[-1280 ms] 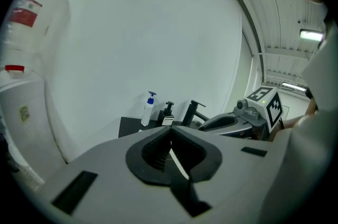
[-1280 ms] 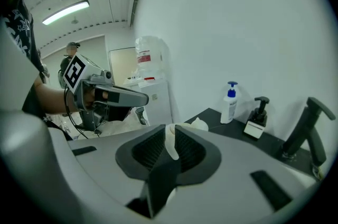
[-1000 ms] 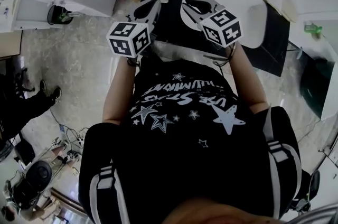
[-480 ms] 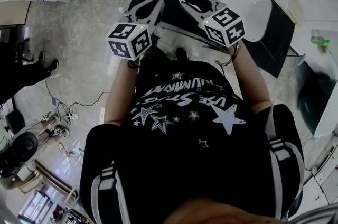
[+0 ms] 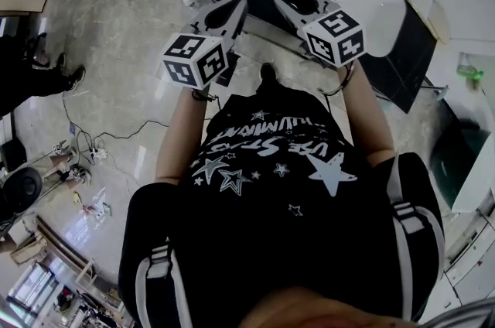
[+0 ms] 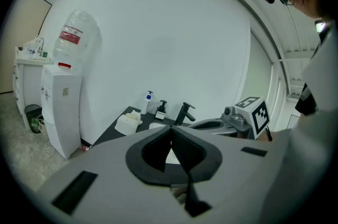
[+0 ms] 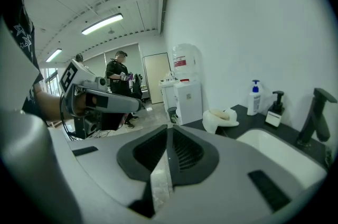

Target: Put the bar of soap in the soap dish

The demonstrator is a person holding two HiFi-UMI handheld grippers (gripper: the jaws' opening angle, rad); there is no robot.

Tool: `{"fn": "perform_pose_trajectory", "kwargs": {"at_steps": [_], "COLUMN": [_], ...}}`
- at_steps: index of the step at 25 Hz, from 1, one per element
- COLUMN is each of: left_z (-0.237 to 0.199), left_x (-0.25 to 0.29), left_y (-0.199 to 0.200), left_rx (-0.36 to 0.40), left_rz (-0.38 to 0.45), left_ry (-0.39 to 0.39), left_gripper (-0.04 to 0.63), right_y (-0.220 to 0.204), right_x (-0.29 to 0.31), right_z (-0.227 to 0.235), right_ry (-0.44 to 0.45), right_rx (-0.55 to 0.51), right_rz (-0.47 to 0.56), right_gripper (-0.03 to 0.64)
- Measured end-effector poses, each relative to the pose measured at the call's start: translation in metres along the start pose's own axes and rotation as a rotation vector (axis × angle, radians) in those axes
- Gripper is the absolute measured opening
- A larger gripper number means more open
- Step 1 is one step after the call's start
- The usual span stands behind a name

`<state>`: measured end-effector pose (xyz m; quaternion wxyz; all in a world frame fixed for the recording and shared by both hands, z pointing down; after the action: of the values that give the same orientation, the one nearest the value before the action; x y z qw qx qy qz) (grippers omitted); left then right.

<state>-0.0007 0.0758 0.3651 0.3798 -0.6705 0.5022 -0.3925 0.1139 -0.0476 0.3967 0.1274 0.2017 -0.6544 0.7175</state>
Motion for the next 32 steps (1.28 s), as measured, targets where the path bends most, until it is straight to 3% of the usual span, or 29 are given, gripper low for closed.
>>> {"fn": "perform_pose_trajectory", "kwargs": {"at_steps": [5, 18, 26, 32], "left_z": [0.017, 0.087, 0.115, 0.137], "left_x": [-0.037, -0.125, -0.159, -0.172], "left_y": [-0.012, -0.065, -0.094, -0.103], "left_rx": [0.002, -0.013, -0.03, -0.038], "left_rz": [0.029, 0.047, 0.062, 0.059], "left_ry": [0.031, 0.047, 0.066, 0.052], "left_gripper": [0.012, 0.012, 0.012, 0.012], "right_y": [-0.008, -0.048, -0.078, -0.077], "right_x": [-0.011, -0.079, -0.11, -0.135], "right_z": [-0.03, -0.118, -0.137, -0.16], "right_ry": [-0.005, -0.027, -0.041, -0.05], "right_rx": [-0.006, -0.026, 0.076, 0.056], "right_rz": [0.008, 0.014, 0.042, 0.058], "right_gripper": [0.008, 0.008, 0.008, 0.008]}}
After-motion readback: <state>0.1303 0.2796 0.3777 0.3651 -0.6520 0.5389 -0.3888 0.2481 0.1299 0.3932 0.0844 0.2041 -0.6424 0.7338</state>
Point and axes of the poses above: the fingertips, and each gripper's own axes: x forward along the fingers, z to its right, y out of its top, the point moved 7 cm from there along -x, backward along the fingers, and after that the axes turned 9 degrees about -y, right-handed, at the moved point
